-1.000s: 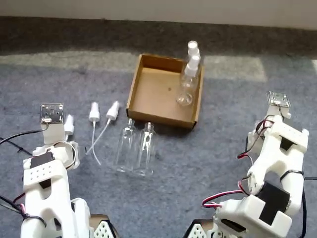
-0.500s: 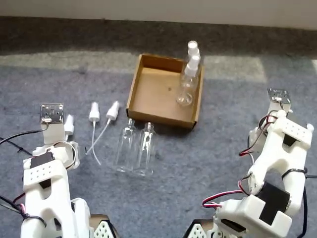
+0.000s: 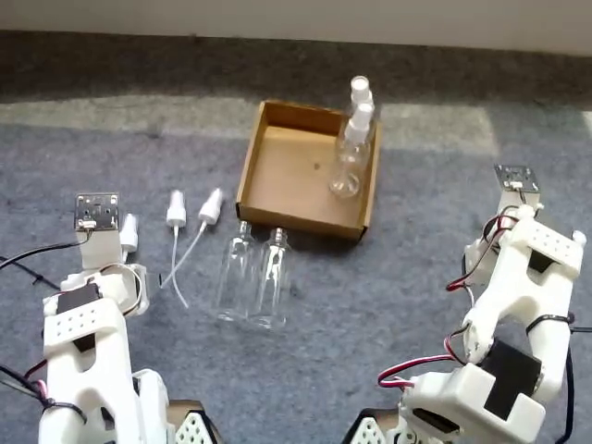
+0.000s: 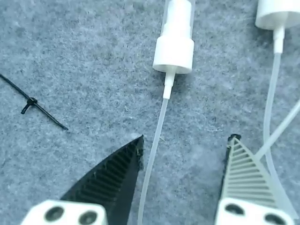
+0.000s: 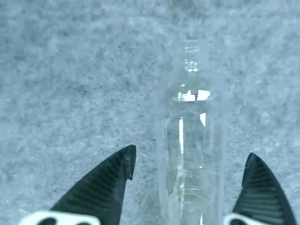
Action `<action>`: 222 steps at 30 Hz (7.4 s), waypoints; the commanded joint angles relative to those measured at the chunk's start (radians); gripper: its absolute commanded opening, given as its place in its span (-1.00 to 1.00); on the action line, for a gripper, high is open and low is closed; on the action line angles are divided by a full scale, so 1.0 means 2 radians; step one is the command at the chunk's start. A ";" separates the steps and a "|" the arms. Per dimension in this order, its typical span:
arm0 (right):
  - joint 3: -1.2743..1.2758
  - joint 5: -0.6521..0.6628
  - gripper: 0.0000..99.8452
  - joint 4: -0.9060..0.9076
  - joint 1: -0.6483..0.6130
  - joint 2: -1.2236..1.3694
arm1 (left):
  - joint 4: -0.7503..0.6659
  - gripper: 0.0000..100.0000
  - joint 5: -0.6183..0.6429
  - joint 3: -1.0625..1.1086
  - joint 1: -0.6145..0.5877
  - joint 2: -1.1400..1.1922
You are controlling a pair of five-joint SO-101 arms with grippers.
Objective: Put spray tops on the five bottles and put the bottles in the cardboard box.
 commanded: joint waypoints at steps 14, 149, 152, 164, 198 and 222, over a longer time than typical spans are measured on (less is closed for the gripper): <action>-0.150 0.033 -0.38 0.003 -0.017 0.107 | -0.007 -0.48 -0.001 -0.003 0.008 0.000; 0.422 -0.153 -0.99 -0.252 -0.584 -0.714 | 0.190 -0.93 0.137 -0.540 0.411 -0.152; 0.465 -0.153 -0.99 -0.293 -0.584 -0.714 | 0.127 -0.93 0.137 -0.489 0.424 -0.152; 0.496 -0.153 -0.99 -0.299 -0.583 -0.764 | 0.008 -0.93 0.138 -0.367 0.469 -0.152; 0.520 -0.183 -0.99 -0.230 -0.506 -0.878 | 0.000 -0.83 0.182 -0.197 0.546 -0.156; 0.521 -0.184 -0.99 -0.231 -0.507 -0.878 | 0.044 -0.58 0.139 -0.289 0.448 -0.227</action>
